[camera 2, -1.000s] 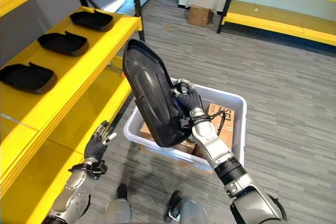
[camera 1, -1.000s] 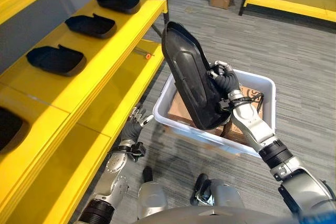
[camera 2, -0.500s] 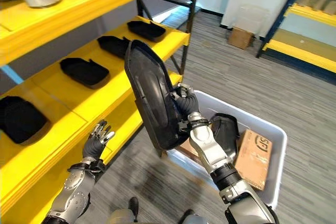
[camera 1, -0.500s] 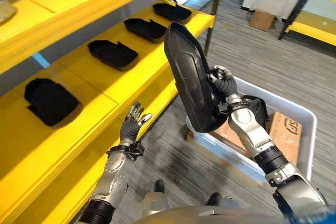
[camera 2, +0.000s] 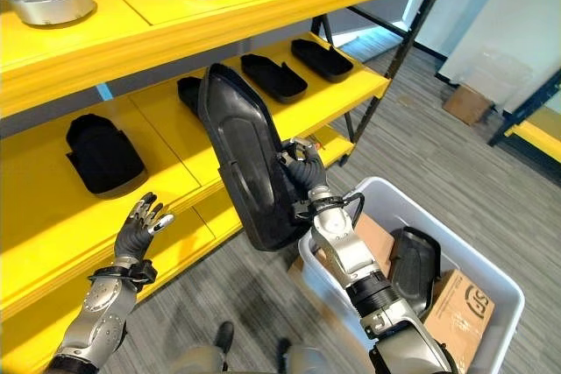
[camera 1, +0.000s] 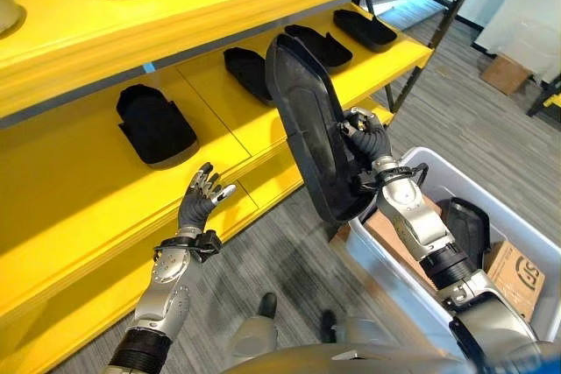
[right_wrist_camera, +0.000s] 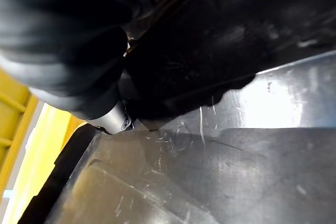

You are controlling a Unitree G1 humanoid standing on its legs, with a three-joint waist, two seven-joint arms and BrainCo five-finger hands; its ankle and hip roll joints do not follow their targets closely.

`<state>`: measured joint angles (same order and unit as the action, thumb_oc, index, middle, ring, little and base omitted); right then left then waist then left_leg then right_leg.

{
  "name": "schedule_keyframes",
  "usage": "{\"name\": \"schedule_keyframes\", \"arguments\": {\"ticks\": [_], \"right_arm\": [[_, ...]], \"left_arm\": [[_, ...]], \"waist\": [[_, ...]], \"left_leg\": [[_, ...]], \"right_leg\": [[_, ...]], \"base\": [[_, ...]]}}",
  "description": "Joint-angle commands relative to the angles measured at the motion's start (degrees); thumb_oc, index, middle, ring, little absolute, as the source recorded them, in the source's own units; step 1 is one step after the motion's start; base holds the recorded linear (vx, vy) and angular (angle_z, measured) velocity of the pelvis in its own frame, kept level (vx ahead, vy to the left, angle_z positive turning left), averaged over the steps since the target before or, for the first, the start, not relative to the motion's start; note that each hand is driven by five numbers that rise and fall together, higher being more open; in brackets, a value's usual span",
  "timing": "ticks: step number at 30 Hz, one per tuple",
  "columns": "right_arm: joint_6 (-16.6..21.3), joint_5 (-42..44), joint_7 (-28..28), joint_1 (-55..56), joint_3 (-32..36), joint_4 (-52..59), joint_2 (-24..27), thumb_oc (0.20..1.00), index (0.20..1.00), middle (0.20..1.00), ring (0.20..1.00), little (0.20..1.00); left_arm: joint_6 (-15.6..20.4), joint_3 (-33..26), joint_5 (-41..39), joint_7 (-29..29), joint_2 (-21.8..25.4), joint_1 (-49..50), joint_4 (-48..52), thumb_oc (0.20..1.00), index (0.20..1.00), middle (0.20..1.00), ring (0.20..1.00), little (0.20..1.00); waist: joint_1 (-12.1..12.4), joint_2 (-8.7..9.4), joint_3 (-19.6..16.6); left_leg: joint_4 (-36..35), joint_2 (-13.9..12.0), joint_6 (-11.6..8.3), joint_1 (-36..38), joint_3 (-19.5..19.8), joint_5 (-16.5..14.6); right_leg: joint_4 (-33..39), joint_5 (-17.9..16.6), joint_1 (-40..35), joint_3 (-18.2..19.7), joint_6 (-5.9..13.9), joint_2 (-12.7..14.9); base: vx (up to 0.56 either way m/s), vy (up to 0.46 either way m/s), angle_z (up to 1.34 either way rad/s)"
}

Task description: Move parts from the plastic box to the shelf.

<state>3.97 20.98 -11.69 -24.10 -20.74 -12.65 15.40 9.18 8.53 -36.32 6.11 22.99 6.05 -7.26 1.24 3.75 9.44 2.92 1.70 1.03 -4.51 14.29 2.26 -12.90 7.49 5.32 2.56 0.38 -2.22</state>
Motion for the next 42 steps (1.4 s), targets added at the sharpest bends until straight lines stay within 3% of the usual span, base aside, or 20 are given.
{"name": "schedule_keyframes", "arguments": {"ticks": [1,4,9,11,13,14,16,19,21,23,25,26,27,29,30,32,35,36,40,42], "right_arm": [[4.17,2.73,-0.59,-2.90,1.82,4.24,0.10,0.200,0.200,0.200,0.200,0.200],[4.24,3.84,-0.80,-3.73,0.97,3.69,-0.07,0.200,0.200,0.200,0.200,0.200],[4.02,3.54,-0.72,-2.92,1.19,4.89,0.85,0.200,0.200,0.200,0.200,0.200],[3.93,3.49,-0.48,-2.41,1.34,5.52,1.17,0.200,0.200,0.200,0.200,0.200],[4.08,3.58,-0.26,-0.82,2.18,7.64,2.48,0.200,0.200,0.200,0.200,0.200],[4.06,3.58,-0.26,-0.80,2.20,7.67,2.51,0.200,0.200,0.200,0.200,0.200],[4.24,4.56,-0.81,-0.02,3.32,8.67,3.43,0.200,0.200,0.200,0.200,0.200],[4.26,4.88,-1.10,0.55,3.32,8.76,3.44,0.200,0.200,0.200,0.200,0.200],[4.34,4.61,-2.17,1.28,4.05,8.64,4.09,0.200,0.200,0.200,0.200,0.200],[4.43,5.07,-3.10,2.01,4.69,8.80,4.46,0.200,0.200,0.200,0.200,0.200],[4.52,5.77,-3.82,3.11,6.04,9.30,5.04,0.200,0.200,0.200,0.200,0.200],[4.51,5.77,-3.81,3.15,6.07,9.34,5.07,0.200,0.200,0.200,0.200,0.200],[4.46,6.24,-4.16,4.97,7.89,10.13,6.00,0.200,0.200,0.200,0.200,0.200],[4.50,6.07,-4.03,5.87,8.41,11.01,6.54,0.200,0.200,0.200,0.200,0.200],[4.45,6.57,-4.05,7.06,8.90,12.18,5.91,0.200,0.200,0.200,0.200,0.200],[4.56,6.11,-3.66,8.98,10.19,13.12,6.04,0.200,0.200,0.200,0.200,0.200],[4.16,5.41,-3.38,10.25,10.89,14.16,5.78,0.200,0.200,0.200,0.200,0.200],[4.12,5.13,-2.80,11.08,10.95,14.61,5.32,0.200,0.200,0.200,0.200,0.200],[3.73,4.22,-2.60,11.41,11.45,14.47,4.59,0.200,0.200,0.200,0.200,0.200],[3.63,4.02,-2.42,11.40,11.38,14.49,4.43,0.200,0.200,0.200,0.200,0.200]], "left_arm": [[2.39,-2.26,1.25,-0.56,1.00,-1.39,5.22,1.000,1.000,1.000,1.000,1.000],[3.07,-3.40,0.44,-0.03,-0.10,0.18,5.81,1.000,1.000,1.000,1.000,1.000],[2.90,-4.32,-0.34,-0.28,-0.31,2.47,6.77,1.000,1.000,1.000,1.000,1.000],[2.83,-4.38,-0.37,-0.34,-0.57,2.61,6.64,1.000,1.000,1.000,1.000,1.000],[2.66,-3.74,-0.36,-0.55,-1.29,2.59,6.34,1.000,1.000,1.000,1.000,1.000],[2.65,-3.71,-0.36,-0.54,-1.30,2.57,6.34,1.000,1.000,1.000,1.000,1.000],[2.07,-3.17,-0.17,-0.65,-1.46,1.92,6.51,1.000,1.000,1.000,1.000,1.000],[1.70,-3.11,0.27,-0.59,-1.43,2.13,6.44,1.000,1.000,1.000,1.000,1.000],[1.54,-2.87,0.07,0.19,-1.54,1.26,6.41,1.000,1.000,1.000,1.000,1.000],[1.35,-2.53,-0.38,1.09,-1.73,0.58,6.27,1.000,1.000,1.000,1.000,1.000],[0.80,-2.08,-0.83,1.51,-1.70,0.03,5.98,1.000,1.000,1.000,1.000,1.000],[0.79,-2.04,-0.83,1.52,-1.71,0.03,5.98,1.000,1.000,1.000,1.000,1.000],[0.20,-1.54,-0.53,0.97,-1.36,-0.38,5.65,1.000,1.000,1.000,1.000,1.000],[0.04,-1.32,-0.60,0.38,-1.25,-0.09,5.54,1.000,1.000,1.000,1.000,1.000],[-0.04,-1.15,-0.48,0.15,-1.05,0.64,5.57,1.000,1.000,1.000,1.000,1.000],[-0.09,-1.21,0.00,0.12,-0.80,1.11,5.37,1.000,1.000,1.000,1.000,1.000],[0.02,-1.34,0.59,0.03,-0.38,1.58,4.79,1.000,1.000,1.000,1.000,1.000],[0.06,-1.49,0.90,-0.16,0.22,1.91,5.24,1.000,1.000,1.000,1.000,1.000],[0.23,-1.72,0.99,0.06,1.46,2.05,5.59,1.000,1.000,1.000,1.000,1.000],[0.19,-1.83,0.88,0.12,1.61,2.05,5.57,1.000,1.000,1.000,1.000,1.000]], "waist": [[0.64,2.15,-1.39],[1.67,1.78,-2.42],[2.80,1.42,-3.03],[2.80,1.45,-2.43],[3.05,1.34,-0.08],[2.94,1.29,-0.11],[2.18,2.14,1.16],[2.12,2.93,0.88],[0.98,3.02,0.11],[0.12,1.68,-0.31],[-0.25,0.16,-0.24],[-0.29,0.12,-0.30],[-0.33,-1.32,-0.07],[-0.44,-2.17,-0.24],[-0.06,-3.46,-0.21],[0.33,-3.94,-0.09],[0.92,-3.41,0.23],[1.57,-2.71,0.08],[2.54,-1.27,-0.46],[2.74,-0.84,-0.60]], "left_leg": [[-3.58,5.57,3.21,5.32,-5.99,-2.92],[-3.63,5.37,2.94,4.85,-7.44,-2.93],[-1.25,5.35,2.29,3.95,-9.05,-3.92],[1.79,5.70,1.82,2.87,-9.15,-4.64],[9.26,7.21,-0.52,-0.35,-9.03,-5.67],[9.62,7.22,-0.53,-0.58,-8.92,-5.82],[14.14,2.52,-0.53,-1.15,-13.10,-8.81],[14.71,-2.44,-0.13,0.87,-11.48,-8.37],[11.51,-10.18,-1.06,2.10,-12.25,-3.59],[3.57,-17.19,-3.42,2.68,-12.59,3.96],[-3.35,-21.22,-5.76,2.11,-14.05,9.91],[-3.85,-21.27,-5.83,2.27,-14.03,10.23],[-6.95,-22.22,-7.78,1.96,-17.11,12.11],[-7.92,-22.91,-8.34,2.22,-18.17,10.89],[-7.92,-22.69,-9.00,1.85,-16.28,10.47],[-7.92,-21.53,-8.77,2.17,-17.10,9.00],[-6.31,-19.28,-7.87,2.02,-16.17,6.67],[-3.39,-16.72,-7.07,1.05,-15.82,4.12],[1.86,-12.73,-5.80,-1.32,-15.00,-0.08],[3.20,-11.76,-5.42,-1.82,-14.88,-1.24]], "right_leg": [[3.10,-4.05,-0.91,-2.68,2.62,-2.92],[7.74,-5.27,-3.22,-1.04,2.35,-2.72],[12.55,-6.56,-5.89,-2.54,1.96,-1.78],[12.13,-6.37,-5.95,-3.24,1.77,-1.43],[10.94,-5.61,-5.87,-5.24,1.26,-0.44],[10.88,-5.56,-5.80,-5.38,1.25,-0.46],[8.51,-5.04,-4.56,-7.26,1.27,1.61],[6.91,-3.79,-4.25,-7.26,0.82,2.56],[5.20,-2.44,-3.26,-8.91,0.86,4.02],[3.16,-0.82,-2.22,-11.07,0.99,4.93],[0.30,0.68,-1.07,-13.65,1.20,6.17],[0.14,0.79,-0.97,-13.74,1.17,6.15],[-1.38,1.53,-0.92,-16.15,1.73,7.56],[-2.30,2.11,-0.92,-16.80,2.09,7.89],[-2.77,1.91,-0.91,-17.21,2.78,8.79],[-2.95,1.67,-1.80,-18.18,3.69,10.50],[-1.67,0.42,-3.73,-17.94,4.91,12.37],[0.67,-1.09,-5.85,-17.90,6.19,14.14],[3.92,-2.67,-8.28,-18.48,7.71,16.90],[4.27,-3.09,-8.64,-18.56,8.15,17.53]], "base": [[-0.02,-0.033,-0.05],[-0.01,-0.037,-0.20],[-0.02,-0.049,-0.13],[-0.06,-0.047,0.04],[-0.09,-0.027,0.43],[-0.13,0.004,0.88],[-0.13,0.012,0.79],[-0.02,0.041,0.47],[0.00,0.098,0.31],[0.00,0.176,0.86],[0.00,0.175,0.83],[0.02,0.237,0.84],[0.02,0.164,0.68],[0.05,0.257,0.72],[0.10,0.374,0.52],[0.13,0.362,0.32],[0.11,0.217,0.31],[0.15,0.290,0.23],[0.11,0.246,0.12],[0.07,0.188,0.11]]}}
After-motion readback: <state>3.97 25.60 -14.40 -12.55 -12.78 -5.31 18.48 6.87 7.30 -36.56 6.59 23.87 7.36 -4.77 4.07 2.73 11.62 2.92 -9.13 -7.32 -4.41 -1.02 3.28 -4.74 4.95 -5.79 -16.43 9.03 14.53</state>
